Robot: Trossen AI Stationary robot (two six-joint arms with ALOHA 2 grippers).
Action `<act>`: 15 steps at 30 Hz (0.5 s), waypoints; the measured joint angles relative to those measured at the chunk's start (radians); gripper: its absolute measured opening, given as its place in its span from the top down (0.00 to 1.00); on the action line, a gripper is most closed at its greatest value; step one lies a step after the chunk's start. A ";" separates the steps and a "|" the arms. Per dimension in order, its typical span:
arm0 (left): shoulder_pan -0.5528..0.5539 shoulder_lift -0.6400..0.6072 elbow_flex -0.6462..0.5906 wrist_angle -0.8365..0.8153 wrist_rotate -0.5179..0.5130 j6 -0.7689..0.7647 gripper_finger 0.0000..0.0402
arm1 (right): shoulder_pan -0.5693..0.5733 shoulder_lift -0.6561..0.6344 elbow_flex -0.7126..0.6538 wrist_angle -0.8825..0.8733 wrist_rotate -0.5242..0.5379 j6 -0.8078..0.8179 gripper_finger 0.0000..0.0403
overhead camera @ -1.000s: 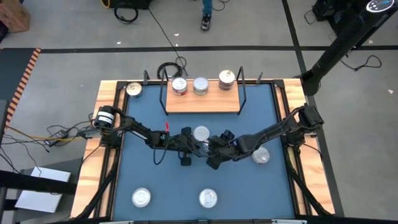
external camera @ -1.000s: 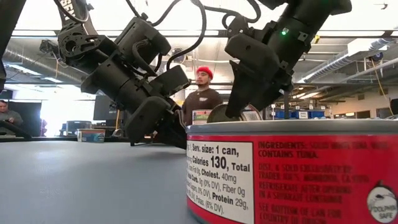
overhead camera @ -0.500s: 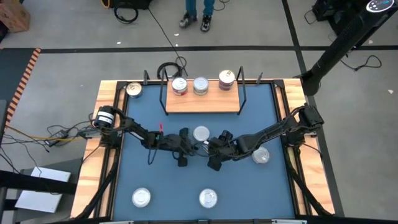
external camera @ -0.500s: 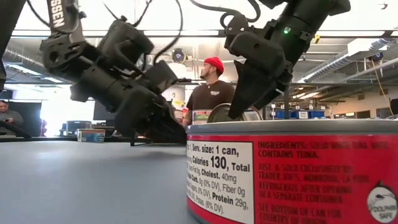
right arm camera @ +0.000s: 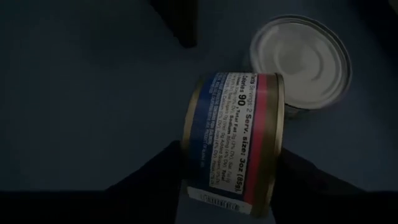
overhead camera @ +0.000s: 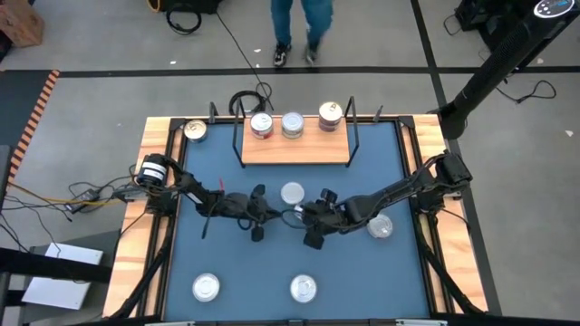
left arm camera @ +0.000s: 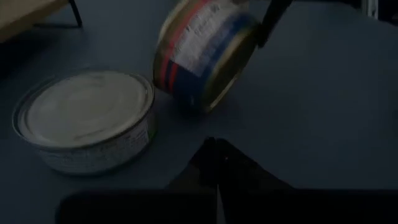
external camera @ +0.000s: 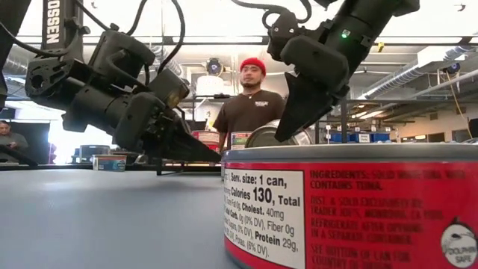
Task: Stack canned seafood by type on shelf
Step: Put the blue tuna can on the shelf aligned with the stacked blue tuna cans
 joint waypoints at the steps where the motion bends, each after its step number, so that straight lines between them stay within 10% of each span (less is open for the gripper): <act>1: 0.000 0.000 -0.001 0.012 0.000 0.001 0.99 | 0.000 0.000 0.008 -0.009 -0.009 -0.024 0.53; 15: 0.000 0.000 -0.001 0.043 0.000 0.039 0.99 | -0.063 0.000 0.297 -0.493 0.174 -0.370 0.53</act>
